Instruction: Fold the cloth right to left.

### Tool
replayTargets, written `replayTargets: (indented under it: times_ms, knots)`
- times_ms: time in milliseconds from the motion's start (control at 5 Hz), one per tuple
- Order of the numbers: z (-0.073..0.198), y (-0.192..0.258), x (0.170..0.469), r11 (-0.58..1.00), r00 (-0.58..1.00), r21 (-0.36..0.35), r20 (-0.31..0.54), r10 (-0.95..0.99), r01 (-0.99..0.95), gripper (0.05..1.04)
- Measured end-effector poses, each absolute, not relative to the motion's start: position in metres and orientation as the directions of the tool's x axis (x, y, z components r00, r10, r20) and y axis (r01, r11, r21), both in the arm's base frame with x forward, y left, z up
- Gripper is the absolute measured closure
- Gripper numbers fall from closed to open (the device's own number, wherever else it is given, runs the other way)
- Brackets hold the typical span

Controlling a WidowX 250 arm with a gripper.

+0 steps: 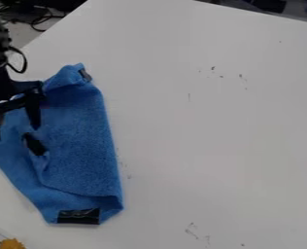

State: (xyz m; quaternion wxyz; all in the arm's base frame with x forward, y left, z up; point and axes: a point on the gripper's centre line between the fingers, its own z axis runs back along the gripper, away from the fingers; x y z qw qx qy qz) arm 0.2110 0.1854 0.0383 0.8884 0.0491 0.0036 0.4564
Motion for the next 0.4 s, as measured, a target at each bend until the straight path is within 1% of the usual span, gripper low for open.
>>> replayTargets:
  times_ms: [200, 400]
  knots:
    - [0.057, 0.177, 0.230, 0.665, 0.680, 0.151, 0.082, 0.728, -0.731, 0.077]
    - [0.064, 0.156, 0.257, 0.789, 0.813, 0.194, 0.136, 0.566, -0.582, 0.083]
